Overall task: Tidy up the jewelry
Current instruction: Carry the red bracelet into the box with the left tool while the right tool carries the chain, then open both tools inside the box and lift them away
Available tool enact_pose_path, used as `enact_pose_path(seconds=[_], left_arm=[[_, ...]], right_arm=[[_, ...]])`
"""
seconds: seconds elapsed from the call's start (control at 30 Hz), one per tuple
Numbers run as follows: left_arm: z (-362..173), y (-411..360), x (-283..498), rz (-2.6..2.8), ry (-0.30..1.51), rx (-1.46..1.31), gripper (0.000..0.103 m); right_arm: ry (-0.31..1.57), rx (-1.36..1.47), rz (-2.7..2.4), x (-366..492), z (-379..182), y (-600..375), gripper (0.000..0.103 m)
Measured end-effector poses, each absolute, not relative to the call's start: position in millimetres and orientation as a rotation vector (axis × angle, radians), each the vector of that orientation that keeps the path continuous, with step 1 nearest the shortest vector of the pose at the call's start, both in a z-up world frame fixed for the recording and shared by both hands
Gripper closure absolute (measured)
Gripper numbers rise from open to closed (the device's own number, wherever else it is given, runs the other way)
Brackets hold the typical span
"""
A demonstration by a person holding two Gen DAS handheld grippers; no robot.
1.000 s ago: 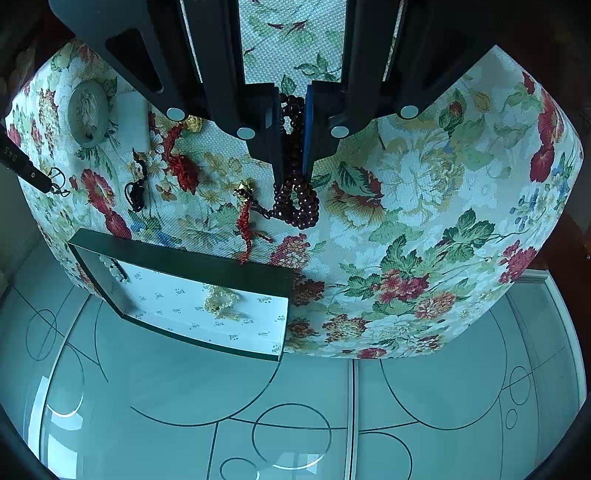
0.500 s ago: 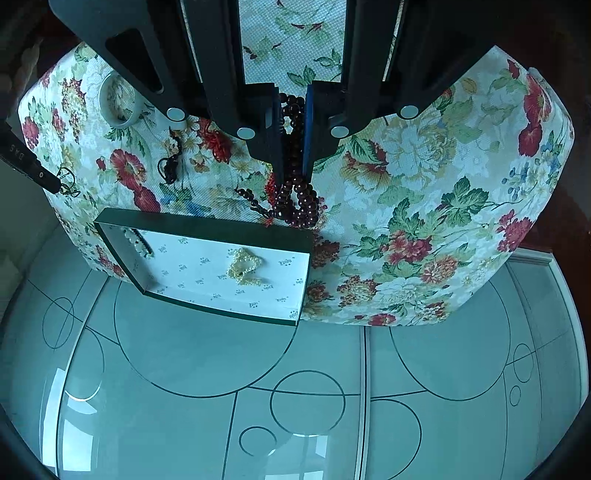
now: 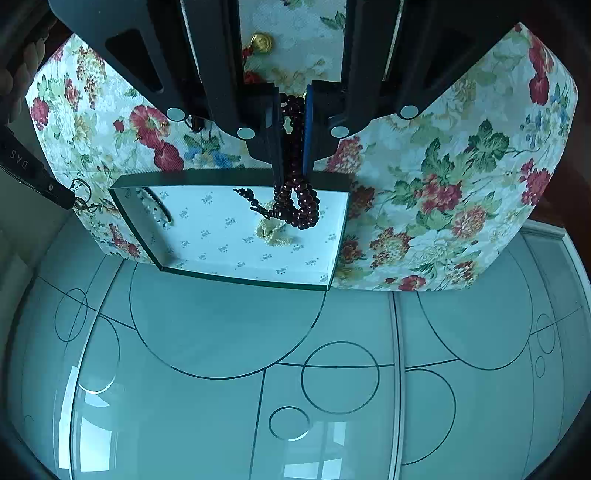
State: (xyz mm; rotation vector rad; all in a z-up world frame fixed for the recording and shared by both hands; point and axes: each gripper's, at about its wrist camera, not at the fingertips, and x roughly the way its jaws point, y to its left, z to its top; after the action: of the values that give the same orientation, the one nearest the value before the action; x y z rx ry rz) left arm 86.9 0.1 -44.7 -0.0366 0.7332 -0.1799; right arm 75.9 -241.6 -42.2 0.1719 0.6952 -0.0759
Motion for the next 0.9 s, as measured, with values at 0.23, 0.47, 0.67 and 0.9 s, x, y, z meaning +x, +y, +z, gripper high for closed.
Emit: enact_pose_path(seconds=[0.23, 0.47, 0.67, 0.9], left_arm=[[-35, -23, 135, -0.2, 0.71, -0.015, 0.094], [-51, -44, 190, -0.196, 0.73, 0.017, 0.094], [-87, -61, 222, -0.198, 0.795, 0.048, 0.094], [-119, -72, 238, -0.217, 0.876, 0.062, 0.093]], right_arm=[[0.666, 0.171, -0.054, 123, -30, -235, 0.096], [0.709, 0.155, -0.062, 181, -54, -228, 0.096], [0.802, 0.154, -0.075, 215, -97, -228, 0.096], [0.882, 0.153, -0.083, 227, -131, -228, 0.096]])
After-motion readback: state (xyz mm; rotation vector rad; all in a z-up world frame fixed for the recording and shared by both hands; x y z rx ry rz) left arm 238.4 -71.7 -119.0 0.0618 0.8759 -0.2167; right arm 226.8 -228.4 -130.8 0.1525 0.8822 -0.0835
